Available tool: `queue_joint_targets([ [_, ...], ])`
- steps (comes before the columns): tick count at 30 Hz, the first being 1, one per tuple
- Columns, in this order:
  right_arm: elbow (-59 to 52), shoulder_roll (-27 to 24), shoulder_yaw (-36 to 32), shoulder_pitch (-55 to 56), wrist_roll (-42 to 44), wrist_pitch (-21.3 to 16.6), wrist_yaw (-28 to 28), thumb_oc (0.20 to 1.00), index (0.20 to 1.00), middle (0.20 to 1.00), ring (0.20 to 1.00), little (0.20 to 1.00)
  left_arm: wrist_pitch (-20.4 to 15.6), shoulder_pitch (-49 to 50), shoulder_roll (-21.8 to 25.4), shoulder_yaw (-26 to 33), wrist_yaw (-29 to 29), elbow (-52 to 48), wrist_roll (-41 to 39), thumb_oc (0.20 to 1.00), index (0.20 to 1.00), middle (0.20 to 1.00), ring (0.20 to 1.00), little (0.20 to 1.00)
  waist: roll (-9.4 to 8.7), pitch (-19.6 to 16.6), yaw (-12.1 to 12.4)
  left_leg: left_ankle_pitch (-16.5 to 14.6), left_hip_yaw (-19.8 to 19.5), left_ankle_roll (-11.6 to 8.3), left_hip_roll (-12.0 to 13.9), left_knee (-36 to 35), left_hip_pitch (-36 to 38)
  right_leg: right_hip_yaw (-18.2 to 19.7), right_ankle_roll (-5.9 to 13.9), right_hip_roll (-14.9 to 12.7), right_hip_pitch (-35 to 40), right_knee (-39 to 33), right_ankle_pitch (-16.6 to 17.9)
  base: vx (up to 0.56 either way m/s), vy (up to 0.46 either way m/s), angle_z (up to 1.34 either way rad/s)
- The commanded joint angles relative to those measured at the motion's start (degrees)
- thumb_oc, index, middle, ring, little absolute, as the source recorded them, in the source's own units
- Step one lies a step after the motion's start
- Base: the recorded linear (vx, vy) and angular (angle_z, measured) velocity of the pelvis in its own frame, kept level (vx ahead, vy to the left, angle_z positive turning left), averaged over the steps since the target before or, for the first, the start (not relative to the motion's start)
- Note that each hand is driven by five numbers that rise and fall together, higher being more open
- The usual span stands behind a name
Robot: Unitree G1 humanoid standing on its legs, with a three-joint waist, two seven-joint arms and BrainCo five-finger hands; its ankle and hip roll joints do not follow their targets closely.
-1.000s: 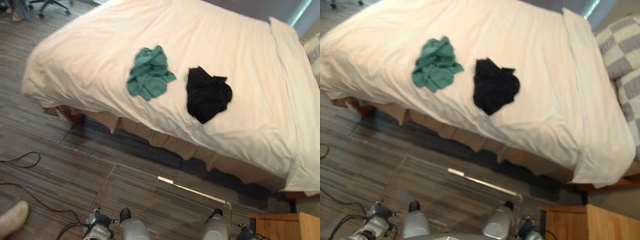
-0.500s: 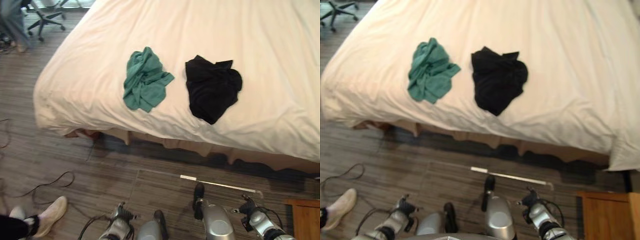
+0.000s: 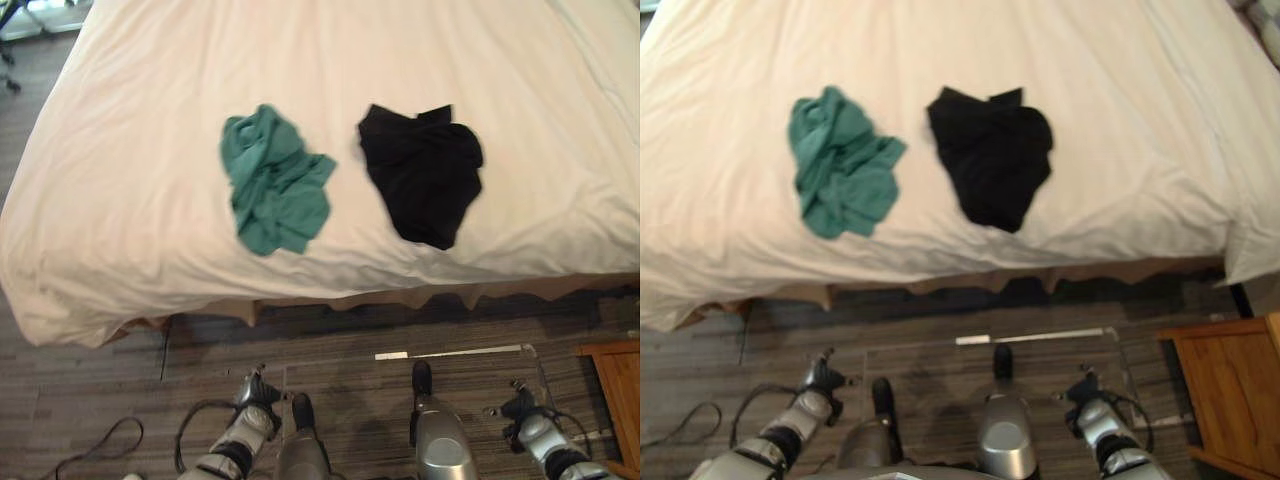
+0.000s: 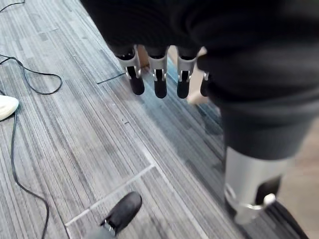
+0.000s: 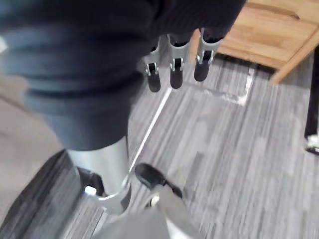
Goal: Tidy up the quilt and then pick up the clothes from the bed and put them into the laundry hamper.
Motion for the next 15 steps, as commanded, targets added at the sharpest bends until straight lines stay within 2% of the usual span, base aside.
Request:
queue_joint_targets([
  [1, -1.91, 0.71, 2.53, -2.61, -0.33, 0.63, 1.18, 1.0, 1.0, 1.0, 1.0, 1.0, 0.23, 3.44, 2.4, 1.16, -1.37, 0.89, 0.95, 1.0, 1.0, 1.0, 1.0, 1.0, -1.83, -2.06, 0.56, -8.5, 0.55, -0.29, 1.78, 2.66, 3.94, 0.39, 6.85, -5.6, -2.62, 5.31, 2.12, -0.02, 0.186, -0.49],
  [2, -2.03, 0.62, 2.77, -2.53, -0.46, 0.5, 1.34, 1.0, 1.0, 1.0, 1.0, 1.0, 0.25, 4.02, 2.94, 1.36, -1.49, 0.96, 1.05, 1.0, 1.0, 1.0, 1.0, 1.0, -1.96, -1.72, 1.03, -8.77, 0.45, 0.3, 1.46, 2.87, 4.26, -0.42, 6.79, -6.14, -2.97, 6.76, 2.92, 0.02, 0.255, -0.33],
  [3, -3.41, 0.31, 2.06, -1.89, 1.73, -0.38, 0.84, 1.0, 1.0, 1.0, 1.0, 1.0, -0.06, 4.27, 3.78, 0.26, -1.82, 0.41, 2.4, 1.0, 1.0, 1.0, 1.0, 1.0, -2.09, -1.39, -0.3, -8.95, -1.07, 1.14, 0.37, 2.72, 4.37, 4.33, 5.2, 0.04, -2.79, 5.57, -1.46, 0.03, 0.252, -0.17],
  [4, -3.3, 0.1, 1.6, -1.37, 2.28, -0.26, 0.91, 1.0, 1.0, 1.0, 1.0, 1.0, -0.15, 4.63, 3.92, 0.15, -2.11, 0.52, 2.93, 1.0, 1.0, 1.0, 1.0, 1.0, -2.1, -1.25, -0.24, -9.23, -1.28, 1.48, -0.29, 3.24, 4.42, 6.19, 5.45, 2.02, -2.19, 4.44, -2.72, 0.03, 0.206, 0.18],
  [6, -3.3, 0.13, 1.6, -1.38, 2.27, -0.26, 0.91, 1.0, 1.0, 1.0, 1.0, 1.0, -0.15, 4.62, 3.95, 0.16, -2.11, 0.52, 2.93, 1.0, 1.0, 1.0, 1.0, 1.0, -2.18, -1.38, -0.24, -9.08, -1.27, 1.51, -0.38, 3.22, 4.22, 6.23, 5.44, 1.95, -2.35, 4.3, -2.53, -0.01, 0.056, 0.48],
  [7, -2.61, -0.15, 0.74, -0.99, 3.63, -0.45, 0.39, 1.0, 1.0, 1.0, 1.0, 1.0, -0.62, 6.02, 4.19, 0.32, -2.91, 2.12, 3.73, 1.0, 1.0, 1.0, 1.0, 1.0, -2.32, -1.93, 0.67, -8.79, -2.12, 1.85, -1.6, 3.23, 3.65, 3.55, 4.61, 1.8, -0.56, 2.07, -2.81, -0.01, 0.082, 0.51],
  [8, -2.06, -0.96, -0.54, -1.22, 4.67, -0.53, 0.26, 1.0, 1.0, 1.0, 1.0, 1.0, -0.62, 8.11, 3.85, 1.84, -5.31, 4.52, 2.28, 1.0, 1.0, 1.0, 1.0, 1.0, -2.09, -2.37, 0.61, -8.53, -1.9, 1.81, -1.58, 2.83, 3.48, 3.67, 4.52, 2.18, -0.34, 0.5, -2.39, -0.01, 0.082, 0.27],
  [12, -0.7, -2.47, -2.44, -1.45, 4.91, 0.15, 0.65, 1.0, 1.0, 1.0, 1.0, 1.0, 0.29, 11.8, 3.93, 4.33, -8.42, 7.69, 1.68, 1.0, 1.0, 1.0, 1.0, 1.0, -1.97, -3.02, 1.0, -8.48, -1.34, 1.79, -1.48, 3.15, 3.16, 3.01, 4.73, 1.8, 0.14, -1.28, -1.05, 0.0, 0.019, -0.03],
  [13, -0.06, -4.45, -4.34, -1.29, 5.33, 0.57, 1.19, 1.0, 1.0, 1.0, 1.0, 1.0, 1.01, 15.77, 4.94, 6.98, -10.99, 10.1, 2.47, 1.0, 1.0, 1.0, 1.0, 1.0, -1.8, -3.96, 1.21, -8.19, -0.81, 1.64, -1.28, 2.53, 3.42, 2.89, 4.83, 1.59, 1.06, -2.77, -0.71, 0.05, 0.032, -0.12],
  [14, -0.09, -6.59, -5.96, -1.48, 5.57, 0.55, 1.09, 1.0, 1.0, 1.0, 1.0, 1.0, 1.86, 17.71, 7.48, 9.6, -9.65, 13.36, 5.9, 1.0, 1.0, 1.0, 1.0, 1.0, -1.81, -4.51, 1.46, -8.07, -0.52, 1.44, -1.27, 1.79, 3.86, 2.77, 4.95, 1.47, 1.68, -3.85, -0.33, 0.05, 0.032, -0.11],
  [15, -0.09, -6.58, -5.95, -1.48, 5.57, 0.55, 1.09, 1.0, 1.0, 1.0, 1.0, 1.0, 1.86, 17.72, 7.48, 9.6, -9.65, 13.36, 5.9, 1.0, 1.0, 1.0, 1.0, 1.0, -1.81, -4.49, 1.47, -8.06, -0.52, 1.44, -1.27, 1.78, 3.88, 2.77, 4.95, 1.47, 1.69, -3.86, -0.32, 0.04, 0.011, -0.09],
])
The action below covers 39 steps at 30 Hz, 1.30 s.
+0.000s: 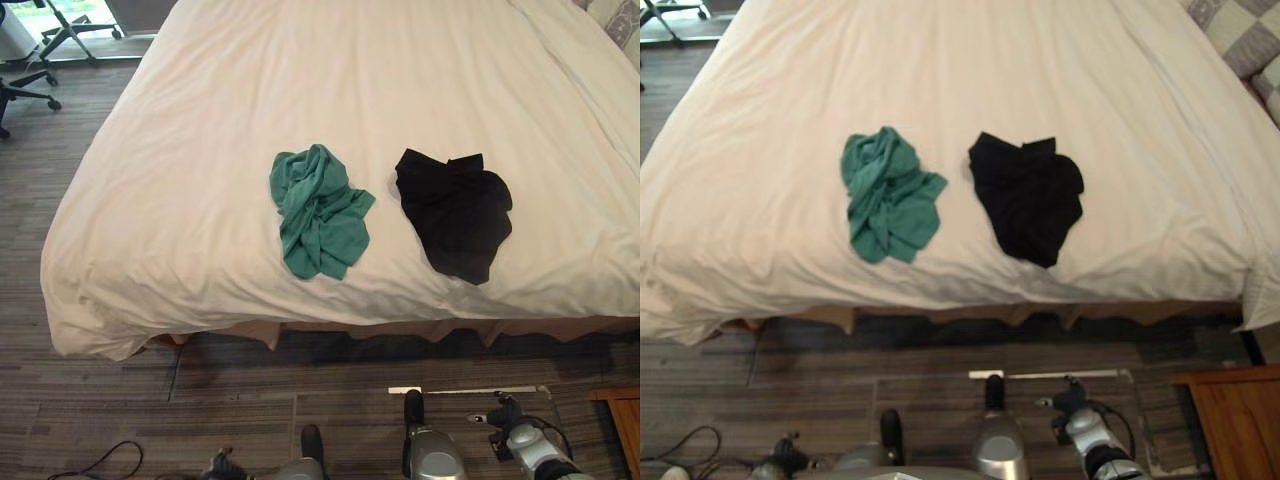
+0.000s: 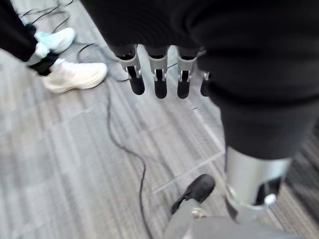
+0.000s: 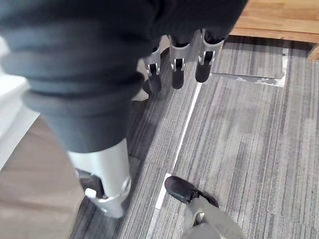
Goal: Tidy up the quilt and then pick up the clothes from the bed and put them into the laundry hamper.
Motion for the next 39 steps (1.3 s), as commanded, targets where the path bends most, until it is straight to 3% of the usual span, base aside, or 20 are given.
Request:
queue_joint_targets([
  [1, 0.03, -6.47, -3.29, -1.47, 1.84, 0.3, -1.66, 1.0, 1.0, 1.0, 1.0, 1.0, 3.48, 2.88, 7.8, 5.24, 2.87, 7.42, 3.68, 1.0, 1.0, 1.0, 1.0, 1.0, -2.44, -0.46, 1.48, -6.4, 0.43, -1.34, 0.9, 4.15, -0.95, -1.01, 5.52, -4.62, -2.52, 2.26, 0.93, 0.02, -0.005, -0.12],
  [4, -10.01, -11.06, -8.66, 3.05, 1.64, -0.85, -6.45, 1.0, 1.0, 1.0, 1.0, 1.0, 2.7, 2.53, 13.39, 15.59, 9.19, 4.62, -3.47, 1.0, 1.0, 1.0, 1.0, 1.0, -2.79, -1.06, 1.91, -6.1, 0.22, -1.62, 1.0, 2.86, 0.25, -1.56, 5.89, -4.84, -1.48, 1.82, 1.0, 0.05, -0.01, -0.05],
  [7, -19.56, -15.88, -11.54, 7.07, -4.12, -2.47, -10.49, 1.0, 1.0, 1.0, 1.0, 1.0, -0.45, 0.42, 18.5, 19.75, 16.45, -3.46, -6.88, 1.0, 1.0, 1.0, 1.0, 1.0, -2.79, -1.46, 2.04, -6.37, -0.04, -1.9, 1.26, 2.3, 1.51, -2.26, 6.28, -4.79, -0.39, 1.88, 0.45, 0.04, -0.018, 0.13],
  [10, -28.74, -20.56, -14.21, 8.12, -7.77, -4.2, -12.22, 1.0, 1.0, 1.0, 1.0, 1.0, -3.06, -0.93, 23.07, 19.02, 21.8, -22.79, -3.89, 1.0, 1.0, 1.0, 1.0, 1.0, -3.02, -1.71, 2.12, -6.28, -0.37, -1.86, 1.34, 2.18, 1.97, -2.64, 6.53, -5.07, 0.08, 1.99, 0.34, 0.02, -0.029, 0.14],
  [13, -33.94, -22.76, -14.36, 5.77, -8.21, -5.37, -13.03, 1.0, 1.0, 1.0, 1.0, 1.0, -4.43, -3.34, 25.68, 17.75, 23.36, -39.95, -1.3, 1.0, 1.0, 1.0, 1.0, 1.0, -2.87, -1.91, 2.09, -6.66, -0.61, -1.87, 1.46, 2.04, 2.5, -2.76, 6.64, -5.07, 0.47, 2.25, -0.08, 0.0, -0.007, 0.03],
  [17, -39.85, -24.06, -11.79, 1.25, -9.61, -6.48, -11.79, 1.0, 1.0, 1.0, 1.0, 1.0, -6.36, -7.7, 27.63, 15.61, 22.53, -46.93, 0.31, 1.0, 1.0, 1.0, 1.0, 1.0, -3.04, -2.26, 1.76, -6.51, -0.44, -1.74, 1.12, 1.91, 2.62, -2.44, 6.64, -5.41, 0.28, 2.06, 0.22, 0.01, -0.004, -0.1],
  [18, -43.06, -24.05, -9.09, -1.52, -10.41, -7.37, -10.67, 1.0, 1.0, 1.0, 1.0, 1.0, -6.62, -11.39, 27.92, 12.84, 21.86, -49.68, 1.22, 1.0, 1.0, 1.0, 1.0, 1.0, -2.85, -2.52, 1.34, -6.92, -0.12, -1.75, 1.3, 1.81, 3.21, -2.23, 6.6, -5.18, 0.5, 2.06, -0.06, 0.03, 0.002, -0.06],
  [21, -47.56, -22.81, -0.57, -8.41, -13.17, -8.56, -7.99, 1.0, 1.0, 1.0, 1.0, 1.0, -5.98, -21.36, 26.45, 3.98, 20.24, -48.94, 3.21, 1.0, 1.0, 1.0, 1.0, 1.0, -3.15, -2.2, 0.17, -6.37, 0.93, -1.67, 1.28, 1.59, 3.23, -0.93, 6.43, -5.01, -0.61, 1.86, 0.46, 0.01, 0.002, -0.05],
  [29, -53.16, -18.34, 9.19, -13.31, -13.65, -10.55, -5.66, 1.0, 1.0, 1.0, 1.0, 1.0, -0.74, -43.1, 25.14, -11.1, 20.82, -38.54, 10.36, 1.0, 1.0, 1.0, 1.0, 1.0, -3.23, 2.41, -3.19, -4.07, 3.01, -2.28, 2.23, 1.91, -1.11, 1.4, 6.43, -3.32, -6.54, 2.14, 1.34, -0.04, -0.016, -0.19],
  [34, -55.47, -17.87, 10.57, -11.3, -13.43, -11.94, -5.49, 1.0, 1.0, 1.0, 1.0, 1.0, 1.76, -53.55, 26.61, -16.87, 20.55, -28.41, 13.58, 1.0, 1.0, 1.0, 1.0, 1.0, -3.31, 3.91, -4.95, -2.65, 4.46, -2.85, 2.93, 1.44, -3.73, 2.06, 6.68, -2.37, -9.71, 1.36, 2.21, -0.01, -0.033, -0.19],
  [35, -57.21, -18.58, 10.89, -9.9, -13.3, -12.97, -5.32, 1.0, 1.0, 1.0, 1.0, 1.0, 3.42, -58.11, 26.43, -19.03, 20.04, -21.34, 15.58, 1.0, 1.0, 1.0, 1.0, 1.0, -3.42, 4.93, -6.29, -2.04, 4.89, -3.09, 3.16, 1.34, -4.79, 2.26, 6.73, -2.01, -10.89, 1.0, 2.59, 0.0, -0.026, -0.21],
  [39, -61.34, -20.13, 9.04, -5.81, -12.55, -14.49, -4.81, 1.0, 1.0, 1.0, 1.0, 1.0, 4.08, -63.57, 25.36, -21.81, 18.34, -11.44, 17.32, 1.0, 1.0, 1.0, 1.0, 1.0, -3.88, 6.21, -7.61, -1.19, 5.56, -3.52, 3.75, 0.93, -6.56, 1.96, 6.98, -1.58, -12.89, 0.3, 3.35, -0.01, -0.044, -0.14],
])
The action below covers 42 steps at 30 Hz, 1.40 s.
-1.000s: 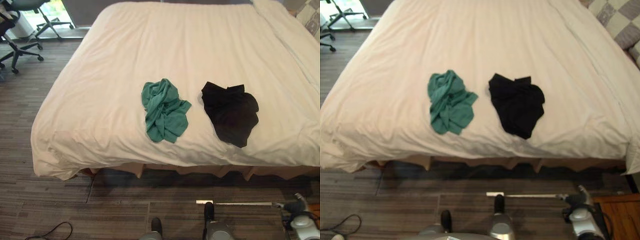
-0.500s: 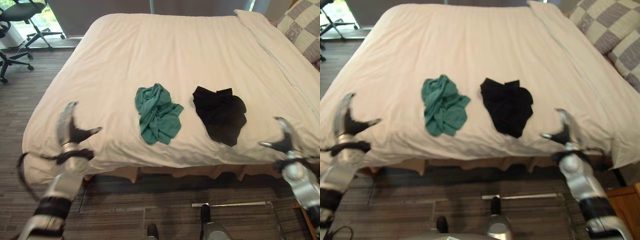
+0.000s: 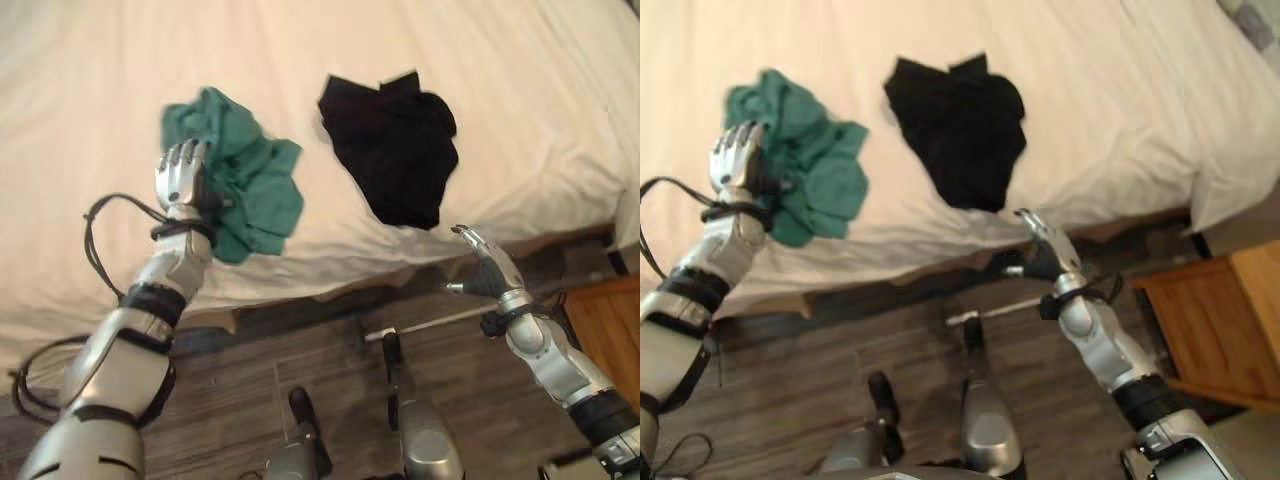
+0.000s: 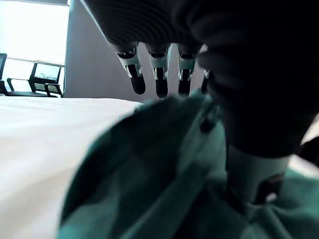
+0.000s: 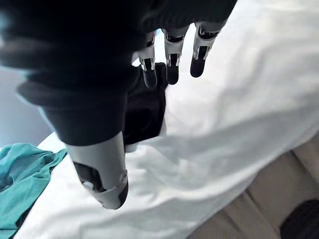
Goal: Tidy up the quilt and then pick up the clothes from the bed and put them into the laundry hamper.
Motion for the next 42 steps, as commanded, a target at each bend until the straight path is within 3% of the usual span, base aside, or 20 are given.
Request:
queue_joint_targets([
  [1, -6.2, -2.04, -3.64, 0.89, 0.91, -4.71, -0.02, 1.0, 1.0, 1.0, 1.0, 1.0, 1.1, -7.27, 1.76, -1.39, -1.61, 8.8, 3.68, 1.0, 1.0, 1.0, 1.0, 1.0, -2.34, -0.86, 0.54, -2.93, -0.38, -2.21, 2.97, 0.71, 0.85, -1.97, 7.77, -3.67, -2.76, 2.46, -2.25, -0.01, -0.066, -0.08],
  [2, -6.91, -2.11, -4.11, 1.7, 1.31, -4.8, 0.15, 1.0, 1.0, 1.0, 1.0, 1.0, 1.06, -7.23, 1.53, -1.78, -2.51, 10.24, 4.86, 1.0, 1.0, 1.0, 1.0, 1.0, -2.58, -0.65, 0.39, -2.72, -0.14, -2.41, 3.36, 0.5, 0.48, -2.1, 7.84, -3.46, -3.17, 2.05, -2.08, 0.0, -0.072, -0.08],
  [3, -8.12, -1.93, -4.94, 2.36, 1.96, -5.02, 0.69, 1.0, 1.0, 1.0, 1.0, 1.0, 0.8, -5.81, 0.45, -2.64, -4.95, 12.95, 7.26, 0.576, 0.576, 0.576, 0.576, 0.576, -3.27, -0.62, -0.07, -2.49, 0.47, -2.65, 3.94, 0.32, 0.36, -1.97, 7.89, -2.93, -3.48, 1.55, -1.88, 0.01, -0.053, -0.09],
  [4, -8.25, -1.96, -5.01, 2.5, 1.98, -4.98, 0.76, 1.0, 1.0, 1.0, 1.0, 1.0, 0.75, -5.81, 0.39, -2.65, -4.96, 13.03, 7.31, 0.536, 0.536, 0.536, 0.536, 0.536, -3.25, -0.69, 0.01, -2.5, 0.53, -2.67, 3.96, 0.3, 0.37, -1.91, 7.89, -2.89, -3.5, 1.52, -1.86, 0.03, -0.046, -0.15],
  [5, -9.48, -1.87, -5.56, 2.72, 2.27, -5.18, 0.89, 1.0, 1.0, 1.0, 1.0, 1.0, 0.97, -4.53, -0.27, -2.54, -6.23, 14.62, 8.39, 0.256, 0.256, 0.256, 0.256, 0.256, -3.67, -0.79, -0.16, -2.54, 0.96, -2.8, 4.26, 0.26, 0.49, -1.66, 7.87, -2.63, -3.74, 1.45, -1.77, 0.01, -0.025, -0.16],
  [6, -10.25, -1.72, -6.09, 2.79, 2.45, -5.45, 0.84, 1.0, 1.0, 1.0, 1.0, 1.0, 0.88, -3.23, -0.77, -2.45, -7.24, 15.61, 9.3, 0.2, 0.2, 0.2, 0.2, 0.2, -3.98, -0.89, -0.27, -2.54, 1.2, -2.89, 4.51, 0.22, 0.61, -1.49, 7.86, -2.52, -3.78, 1.43, -1.79, 0.04, -0.038, -0.16],
  [12, -12.66, -0.57, -7.34, -1.32, 3.55, -5.46, -1.17, 1.0, 1.0, 1.0, 1.0, 1.0, 0.32, 12.03, -6.73, 4.21, -7.39, 12.43, 5.43, 0.2, 0.2, 0.2, 0.2, 0.2, -4.04, -2.1, 1.89, -3.36, 1.09, -3.15, 5.12, 0.17, 2.18, -1.78, 7.26, -2.14, -2.21, 1.64, -2.89, 0.02, -0.038, -0.13],
  [16, -6.02, -2.98, -6.49, -9.1, -0.83, -1.79, -3.19, 1.0, 1.0, 1.0, 1.0, 1.0, -3.14, 32.36, -9.4, 10.35, -5.51, -7.98, -3.53, 0.2, 0.2, 0.2, 0.2, 0.2, -2.53, -2.03, 6.81, -3.61, -1.04, -3.23, 5.29, 0.32, 2.68, -3.95, 6.52, -2.34, 0.48, 1.71, -4.33, 0.03, -0.083, 0.06],
  [17, -5.71, -2.91, -6.01, -9.48, -0.81, -1.89, -3.35, 1.0, 1.0, 1.0, 1.0, 1.0, -2.98, 32.81, -9.28, 10.74, -5.62, -8.41, -3.5, 0.2, 0.2, 0.2, 0.2, 0.2, -2.67, -2.21, 6.41, -3.24, -1.15, -3.22, 5.16, 0.22, 2.44, -4.0, 6.43, -2.47, 0.28, 1.67, -4.11, 0.0, -0.113, 0.43],
  [20, 8.47, -6.18, -3.0, -18.29, -0.87, 2.22, -4.33, 1.0, 1.0, 1.0, 1.0, 1.0, -6.06, 49.1, -12.11, 17.57, -5.2, -16.61, -14.6, 0.2, 0.2, 0.2, 0.2, 0.2, -1.27, -1.0, 11.88, -2.59, -4.09, -3.66, 5.42, 0.54, 1.68, -6.99, 5.5, -3.04, 2.22, 2.06, -5.22, -0.01, -0.135, 0.57],
  [22, 17.85, -7.57, -0.67, -23.32, 1.33, 3.41, -4.27, 1.0, 1.0, 1.0, 1.0, 1.0, -7.1, 53.88, -13.93, 19.86, -4.03, -16.81, -18.74, 0.2, 0.2, 0.2, 0.2, 0.2, -0.35, -0.29, 14.13, -1.77, -5.95, -3.9, 5.17, 0.7, 0.67, -8.72, 5.04, -3.66, 2.62, 2.29, -5.34, -0.02, -0.123, 0.69],
  [24, 31.14, -11.17, 3.83, -31.65, 1.93, 5.41, -3.15, 1.0, 1.0, 1.0, 1.0, 1.0, -8.36, 59.53, -17.27, 22.21, -5.21, -15.01, -26.76, 0.2, 0.2, 0.2, 0.2, 0.2, 1.95, 0.64, 17.6, -0.74, -8.97, -4.46, 4.87, 0.94, -1.13, -11.38, 4.81, -4.33, 3.2, 2.78, -5.95, -0.02, -0.125, 0.72],
  [25, 31.36, -11.15, 4.07, -31.98, 1.99, 5.32, -3.2, 1.0, 1.0, 1.0, 1.0, 1.0, -8.38, 59.46, -17.35, 22.3, -5.21, -14.98, -26.78, 0.2, 0.2, 0.2, 0.2, 0.2, 1.9, 0.6, 17.37, -0.54, -9.1, -4.42, 4.74, 0.97, -1.43, -11.46, 4.79, -4.46, 3.01, 2.75, -5.79, -0.01, -0.067, 0.69],
  [29, 54.62, -12.65, 8.67, -44.91, 7.93, 5.64, -2.51, 1.0, 1.0, 1.0, 1.0, 1.0, -8.87, 63.27, -21.14, 19.52, -7.53, -6.09, -28.74, 0.2, 0.2, 0.2, 0.2, 0.2, 5.88, 1.37, 21.97, 1.9, -12.95, -5.38, 4.52, 0.6, -5.15, -15.37, 4.5, -5.29, 2.87, 2.76, -6.38, -0.03, -0.09, 0.73],
  [32, 63.53, -12.02, 10.24, -47.13, 8.77, 6.07, -0.7, 1.0, 1.0, 1.0, 1.0, 1.0, -8.64, 62.08, -22.94, 18.85, -8.56, 1.11, -30.26, 0.2, 0.2, 0.2, 0.2, 0.2, 7.66, 1.54, 23.51, 3.23, -14.13, -6.01, 4.85, 0.3, -6.74, -17.01, 4.33, -4.91, 2.79, 2.22, -6.81, -0.05, -0.066, 0.58],
  [33, 64.76, -11.47, 10.24, -47.01, 9.32, 6.13, 0.28, 0.2, 0.2, 0.2, 0.2, 0.2, -8.68, 61.57, -23.33, 18.73, -8.75, 2.2, -30.76, 0.2, 0.2, 0.2, 0.2, 0.2, 7.74, 1.61, 23.61, 3.79, -14.37, -6.05, 4.86, 0.3, -7.33, -17.13, 4.3, -4.88, 2.36, 2.16, -6.73, -0.06, -0.044, 0.27],
  [36, 64.54, -10.63, 10.44, -44.46, 11.72, 5.54, 3.23, 0.2, 0.2, 0.2, 0.2, 0.2, -9.17, 61.49, -23.93, 18.64, -9.33, 1.31, -32.64, 0.2, 0.2, 0.2, 0.2, 0.2, 7.49, 1.86, 24.12, 4.25, -14.31, -6.15, 5.18, 0.73, -7.91, -17.37, 4.14, -4.23, 2.64, 1.28, -6.85, -0.04, -0.063, 0.04],
  [39, 57.21, -12.11, 4.7, -32.09, 15.18, 4.62, 4.17, 0.2, 0.2, 0.2, 0.2, 0.2, -9.05, 60.2, -23.79, 18.73, -10.28, -3.17, -31.68, 0.2, 0.2, 0.2, 0.2, 0.2, 6.94, 1.95, 21.33, 4.12, -4.47, -5.9, 7.83, 3.89, -8.27, -22.49, 4.17, -6.96, 4.49, 1.29, -7.21, -0.08, -0.05, 0.23],
  [40, 53.37, -10.83, 2.24, -26.38, 16.86, 4.33, 4.55, 0.2, 0.2, 0.2, 0.2, 0.2, -9.06, 60.06, -23.43, 19.95, -10.37, -6.17, -31.79, 0.2, 0.2, 0.2, 0.2, 0.2, 6.71, 1.65, 19.78, 1.88, -0.79, -6.13, 9.09, 5.95, -6.83, -22.93, 4.65, -7.43, 5.17, 1.46, -7.84, -0.03, 0.063, 1.0],
  [42, 39.5, -7.71, -3.42, -13.7, 19.25, 3.47, 5.88, 0.2, 0.2, 0.2, 0.2, 0.2, -9.29, 61.03, -22.07, 23.15, -10.17, -10.94, -32.6, 0.2, 0.2, 0.2, 0.2, 0.2, 5.66, 1.7, 18.1, -1.61, 0.83, -5.72, 9.15, 10.4, -4.94, -22.81, 4.6, -7.95, 5.56, 2.78, -7.7, -0.03, 0.092, 0.73],
])
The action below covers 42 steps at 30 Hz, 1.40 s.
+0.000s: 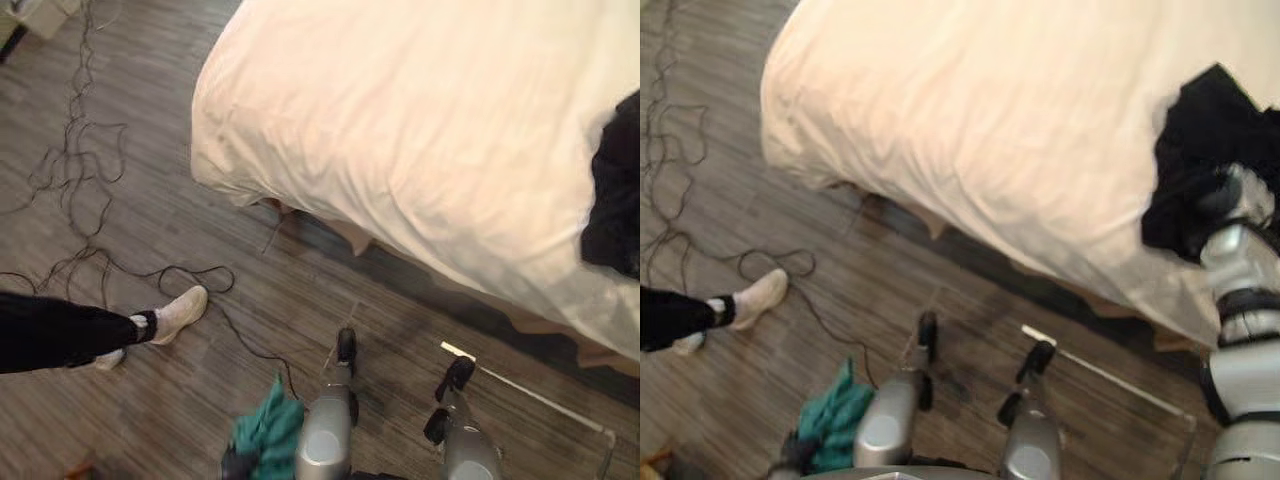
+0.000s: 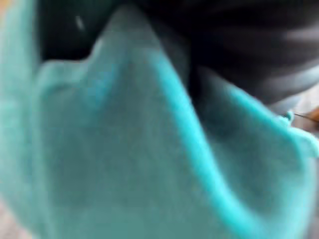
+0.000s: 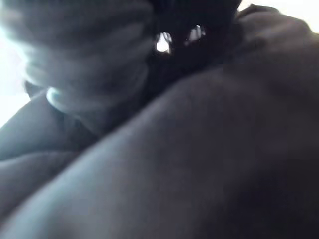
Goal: Tidy up the quilt and then pick up the clothes from the bed and put them into the laundry hamper.
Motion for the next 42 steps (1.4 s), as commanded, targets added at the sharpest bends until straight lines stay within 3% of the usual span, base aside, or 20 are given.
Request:
queue_joint_targets([
  [1, -14.1, 9.17, -0.12, 15.58, 5.12, -2.56, 7.3, 0.2, 0.2, 0.2, 0.2, 0.2, -1.08, -1.68, 5.43, 4.58, 0.61, -4.08, -2.38, 0.2, 0.2, 0.2, 0.2, 0.2, -2.84, 1.37, -2.32, -4.51, 0.02, -5.84, 4.06, 9.19, 4.28, 1.1, 6.78, -3.6, -0.27, 2.43, -3.97, -0.08, 0.084, 0.25],
  [3, -25.44, 17.86, -1.49, 33.16, 4.12, -4.79, 13.98, 0.2, 0.2, 0.2, 0.2, 0.2, -1.15, -2.98, 6.87, 8.04, -0.23, -5.37, -3.57, 0.2, 0.2, 0.2, 0.2, 0.2, -3.83, -1.37, -5.6, -3.96, 8.23, -6.54, 8.43, 10.71, 9.42, -4.17, 7.14, -6.75, 1.41, 5.19, -4.62, -0.11, 0.092, 0.62],
  [6, -28.26, 25.43, 0.85, 38.39, 6.56, -5.45, 16.57, 0.2, 0.2, 0.2, 0.2, 0.2, -1.77, -2.87, 7.02, 8.07, -0.72, -8.63, -5.62, 0.2, 0.2, 0.2, 0.2, 0.2, -3.69, -5.25, -7.52, -0.65, 13.5, -8.21, 12.19, 8.66, 12.94, -8.2, 7.78, -8.94, 3.15, 6.94, -4.52, -0.09, 0.173, 1.31],
  [12, -35.09, 32.08, 4.55, 35.43, 9.73, -5.06, 15.82, 0.2, 0.2, 0.2, 0.2, 0.2, -1.93, -0.04, 6.05, 8.23, -0.8, -16.19, -9.68, 0.2, 0.2, 0.2, 0.2, 0.2, -5.12, -8.32, -5.3, -4.69, 8.89, -6.53, 7.62, 5.74, 12.61, -9.86, 9.44, -13.89, 5.88, 7.84, -0.52, -0.11, 0.249, 1.33],
  [13, -36.29, 34.32, 5.97, 31.64, 11.88, -5.12, 14.87, 0.2, 0.2, 0.2, 0.2, 0.2, -2.31, 0.23, 5.99, 7.82, 0.1, -18.8, -11.22, 0.2, 0.2, 0.2, 0.2, 0.2, -6.41, -8.38, -1.7, -5.64, 5.91, -6.06, 6.1, 5.33, 11.31, -12.13, 10.25, -15.61, 8.2, 7.56, 1.48, -0.14, 0.118, 0.99],
  [14, -35.95, 35.86, 5.87, 30.28, 12.97, -5.35, 14.35, 0.2, 0.2, 0.2, 0.2, 0.2, -2.01, 0.11, 6.49, 7.96, 0.52, -20.13, -11.55, 0.2, 0.2, 0.2, 0.2, 0.2, -7.37, -8.09, -0.46, -6.32, 3.2, -5.07, 4.5, 4.94, 10.7, -13.18, 10.25, -16.48, 9.93, 8.25, 2.55, -0.15, 0.077, 0.94],
  [16, -37.03, 36.14, 5.92, 28.91, 13.27, -5.57, 13.82, 0.2, 0.2, 0.2, 0.2, 0.2, -2.41, -0.73, 7.61, 6.92, 0.61, -21.59, -11.36, 0.2, 0.2, 0.2, 0.2, 0.2, -8.37, -7.37, -0.29, -6.35, -1.29, -4.68, 3.53, 4.46, 9.03, -8.67, 10.25, -15.28, 10.46, 8.73, 3.73, 0.02, -0.008, 2.09],
  [17, -37.75, 35.84, 5.52, 28.5, 13.13, -5.72, 13.43, 0.2, 0.2, 0.2, 0.2, 0.2, -2.85, -1.82, 7.77, 5.89, 0.61, -21.28, -11.18, 0.2, 0.2, 0.2, 0.2, 0.2, -9.01, -7.33, -0.8, -5.64, -3.4, -3.87, 2.47, 4.71, 7.3, -3.35, 10.25, -13.78, 9.46, 8.05, 3.04, 0.16, 0.133, 2.53],
  [19, -38.65, 35.61, 4.54, 29.82, 13.29, -5.89, 12.9, 0.2, 0.2, 0.2, 0.2, 0.2, -3.32, -3.05, 7.38, 4.14, 0.04, -20.05, -11.33, 0.2, 0.2, 0.2, 0.2, 0.2, -8.82, -7.92, -2.56, -5.17, -10.11, -2.18, -0.68, 3.73, 5.79, 12.44, 9.02, -5.44, 7.4, 7.94, -5.28, 0.32, 0.252, 1.25],
  [20, -38.16, 35.58, 4.0, 30.45, 13.47, -5.85, 12.29, 0.2, 0.2, 0.2, 0.2, 0.2, -3.25, -3.52, 7.14, 3.87, -0.14, -19.76, -11.44, 0.2, 0.2, 0.2, 0.2, 0.2, -8.39, -7.93, -2.77, -5.04, -12.66, -1.44, -2.44, 2.82, 5.93, 16.53, 8.31, -2.31, 6.89, 8.03, -7.92, 0.32, 0.249, 2.15],
  [23, -36.34, 35.43, 2.67, 31.49, 13.6, -5.81, 10.88, 0.2, 0.2, 0.2, 0.2, 0.2, -3.42, -3.97, 6.14, 3.25, -0.07, -19.1, -11.38, 0.2, 0.2, 0.2, 0.2, 0.2, -7.73, -7.91, -3.96, -5.05, -19.06, 0.04, -6.49, 1.56, 7.16, 22.47, 5.76, 3.5, 4.09, 6.05, -9.2, 0.24, 0.141, 2.58],
  [27, -30.52, 36.11, 1.29, 32.26, 12.64, -4.58, 10.31, 0.2, 0.2, 0.2, 0.2, 0.2, -2.83, -2.11, 3.95, 4.64, -0.14, -16.62, -10.39, 0.2, 0.2, 0.2, 0.2, 0.2, -7.69, -8.41, -3.44, -6.96, -21.96, 1.04, -9.62, 3.3, 8.73, 20.67, 5.28, 3.62, 7.06, 2.84, -7.85, 0.14, -0.008, 1.13],
  [28, -12.08, 37.49, -5.06, 36.53, 7.61, 1.64, 4.43, 0.2, 0.2, 0.2, 0.2, 0.2, 0.0, -7.42, 2.28, 2.07, -0.59, 1.55, -3.79, 0.2, 0.2, 0.2, 0.2, 0.2, -7.51, -11.81, 2.02, -6.79, -23.98, 3.08, -10.77, -2.67, 16.47, 12.99, 3.44, 5.7, 14.84, -0.05, -11.58, 0.06, -0.018, 0.49],
  [32, -12.65, 37.63, -4.41, 34.69, 7.97, 1.65, 4.36, 0.2, 0.2, 0.2, 0.2, 0.2, 0.23, -9.7, 2.08, 1.41, 0.26, 1.22, -3.08, 0.2, 0.2, 0.2, 0.2, 0.2, -6.84, -11.75, 2.2, -7.14, -23.75, 2.64, -10.51, -2.01, 16.39, 13.08, 3.21, 6.09, 14.76, -0.83, -11.65, 0.04, -0.054, 0.21],
  [34, -14.74, 36.93, -4.43, 34.14, 7.73, 1.43, 4.31, 0.2, 0.2, 0.2, 0.2, 0.2, -0.61, -9.51, 3.12, 1.46, 1.3, -5.21, -2.52, 0.2, 0.2, 0.2, 0.2, 0.2, -6.37, -10.77, 2.28, -8.92, -22.88, 2.21, -12.19, 5.17, 13.57, 12.98, 2.91, 5.63, 14.81, -1.14, -11.99, -0.01, -0.014, -0.08],
  [35, -18.61, 34.56, -5.32, 34.1, 7.12, 0.95, 4.11, 0.2, 0.2, 0.2, 0.2, 0.2, -1.73, -8.34, 4.77, 1.65, 0.75, -12.8, -2.72, 0.2, 0.2, 0.2, 0.2, 0.2, -6.15, -8.52, 3.0, -7.19, -22.32, -0.48, -14.67, 16.22, 8.16, 12.5, 2.39, 4.66, 15.13, -1.35, -12.43, -0.06, -0.014, -0.06],
  [36, -18.68, 34.55, -5.36, 34.12, 7.11, 0.99, 4.13, 0.2, 0.2, 0.2, 0.2, 0.2, -1.61, -8.26, 4.8, 1.66, 0.73, -12.99, -2.73, 0.2, 0.2, 0.2, 0.2, 0.2, -6.07, -8.6, 2.9, -7.52, -22.42, -0.48, -14.67, 17.06, 7.58, 12.39, 2.39, 4.72, 14.99, -1.3, -12.43, -0.06, -0.066, -0.03],
  [37, -23.96, 32.59, -7.02, 34.38, 6.7, 0.84, 4.25, 0.2, 0.2, 0.2, 0.2, 0.2, -2.29, -7.49, 5.46, 2.1, -0.05, -16.44, -3.24, 0.2, 0.2, 0.2, 0.2, 0.2, -5.7, -6.33, 3.82, -1.45, -20.54, -5.26, -14.73, 30.69, 0.29, 11.29, 1.42, 4.38, 16.21, -1.27, -13.4, -0.03, -0.044, 0.13],
  [40, -27.19, 31.94, -7.66, 34.73, 6.85, 0.63, 4.46, 0.2, 0.2, 0.2, 0.2, 0.2, -2.55, -6.12, 5.18, 3.06, 0.06, -18.38, -4.2, 0.2, 0.2, 0.2, 0.2, 0.2, -5.11, -6.0, 4.37, -0.21, -19.13, -4.75, -14.49, 32.77, -3.35, 11.23, 1.15, 4.51, 17.1, -1.53, -14.56, 0.14, -0.02, 0.23],
  [42, -28.01, 31.86, -7.44, 34.14, 7.48, 0.51, 5.18, 0.2, 0.2, 0.2, 0.2, 0.2, -2.47, -4.31, 4.62, 4.4, -0.58, -20.08, -4.9, 0.2, 0.2, 0.2, 0.2, 0.2, -4.83, -6.8, 6.73, -3.96, -19.57, -1.69, -15.02, 23.43, -7.51, 12.29, 1.87, 5.02, 19.19, -1.55, -16.94, 0.43, 0.046, 0.0],
])
